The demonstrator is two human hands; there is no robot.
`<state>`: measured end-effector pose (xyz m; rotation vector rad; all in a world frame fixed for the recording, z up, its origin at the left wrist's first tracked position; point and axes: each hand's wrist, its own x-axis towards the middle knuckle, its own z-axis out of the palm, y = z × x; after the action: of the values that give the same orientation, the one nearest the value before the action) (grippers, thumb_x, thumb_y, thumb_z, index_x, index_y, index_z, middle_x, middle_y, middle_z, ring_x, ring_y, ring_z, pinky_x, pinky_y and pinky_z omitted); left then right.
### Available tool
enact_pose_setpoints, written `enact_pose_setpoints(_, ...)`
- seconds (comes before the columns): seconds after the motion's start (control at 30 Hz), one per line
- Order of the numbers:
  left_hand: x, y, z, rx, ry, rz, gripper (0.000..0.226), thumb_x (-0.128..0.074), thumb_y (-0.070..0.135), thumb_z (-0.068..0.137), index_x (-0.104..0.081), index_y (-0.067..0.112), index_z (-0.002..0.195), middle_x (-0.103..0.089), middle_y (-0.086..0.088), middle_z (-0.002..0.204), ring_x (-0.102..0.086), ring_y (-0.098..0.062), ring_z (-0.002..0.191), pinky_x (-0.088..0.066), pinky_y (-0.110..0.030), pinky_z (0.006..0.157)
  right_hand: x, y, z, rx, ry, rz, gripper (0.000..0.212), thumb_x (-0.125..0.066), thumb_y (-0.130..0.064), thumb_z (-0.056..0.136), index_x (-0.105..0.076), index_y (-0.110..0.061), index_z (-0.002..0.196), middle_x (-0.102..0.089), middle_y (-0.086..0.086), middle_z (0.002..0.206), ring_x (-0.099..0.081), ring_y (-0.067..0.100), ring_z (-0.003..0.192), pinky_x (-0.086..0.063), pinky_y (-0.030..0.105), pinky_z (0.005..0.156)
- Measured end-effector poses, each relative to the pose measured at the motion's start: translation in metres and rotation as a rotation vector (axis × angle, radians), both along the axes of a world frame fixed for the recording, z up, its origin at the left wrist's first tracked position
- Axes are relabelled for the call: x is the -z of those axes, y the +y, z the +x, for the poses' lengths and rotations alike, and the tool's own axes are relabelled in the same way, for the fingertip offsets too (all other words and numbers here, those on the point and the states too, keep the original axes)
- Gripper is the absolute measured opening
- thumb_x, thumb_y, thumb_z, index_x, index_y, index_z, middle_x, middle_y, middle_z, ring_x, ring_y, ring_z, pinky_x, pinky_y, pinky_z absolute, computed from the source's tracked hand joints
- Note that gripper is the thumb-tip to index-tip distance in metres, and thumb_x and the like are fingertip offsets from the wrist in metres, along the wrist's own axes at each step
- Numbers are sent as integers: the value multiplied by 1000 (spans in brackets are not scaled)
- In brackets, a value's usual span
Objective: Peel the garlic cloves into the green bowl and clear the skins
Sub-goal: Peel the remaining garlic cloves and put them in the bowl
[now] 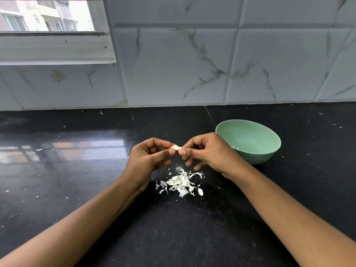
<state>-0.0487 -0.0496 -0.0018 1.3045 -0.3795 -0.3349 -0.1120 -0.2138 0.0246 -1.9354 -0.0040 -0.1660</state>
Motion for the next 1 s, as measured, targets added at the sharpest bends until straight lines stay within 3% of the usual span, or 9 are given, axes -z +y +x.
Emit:
enact_pose_setpoints(0.17, 0, 1, -2, 3, -69, -12, 22, -74, 10, 61, -65, 10, 81, -72, 0, 75, -67, -7, 68, -53, -19, 59, 3, 9, -1, 0, 26, 287, 4, -70, -10, 81, -69, -7, 80, -68, 2, 66, -65, 10, 58, -54, 21, 51)
enact_pose_setpoints(0.3, -1, 2, -3, -8, -145, 14, 32, -75, 9, 59, -70, 13, 90, -73, 0, 80, -67, -7, 74, -54, -19, 63, 1, 8, 1, 27, 47, 335, 8, -68, -11, 83, -67, -3, 83, -67, 3, 65, -64, 10, 55, -54, 21, 49)
enact_pose_setpoints(0.57, -4, 3, -8, -139, -420, 194, 22, -80, 13, 62, -74, 21, 82, -75, 2, 76, -72, -13, 72, -58, -23, 72, 2, 9, 1, 25, -23, 248, 6, -64, -7, 87, -67, -5, 83, -67, 3, 66, -65, 9, 59, -55, 22, 52)
enact_pose_setpoints(0.67, -4, 3, -10, -167, -437, 202, 20, -81, 15, 61, -74, 18, 80, -75, 0, 75, -72, -22, 71, -59, -29, 72, 5, 11, 1, 62, -89, 99, 11, -62, -8, 89, -66, -10, 80, -65, 4, 68, -64, 11, 60, -54, 24, 53)
enact_pose_setpoints(0.87, -4, 1, -12, -154, -445, 177, 19, -80, 16, 59, -73, 17, 77, -75, 3, 77, -71, -13, 69, -57, -21, 68, 11, 14, 3, 99, -118, -4, 13, -59, -11, 92, -64, -14, 79, -62, 4, 67, -61, 12, 59, -58, 35, 56)
enact_pose_setpoints(1.0, -4, 1, -15, -130, -481, 167, 19, -79, 14, 63, -72, 18, 80, -75, 4, 79, -73, -13, 73, -56, -20, 69, 10, 16, 1, 145, -160, -28, 15, -61, -12, 88, -62, -16, 73, -59, 4, 63, -56, 10, 54, -54, 30, 49)
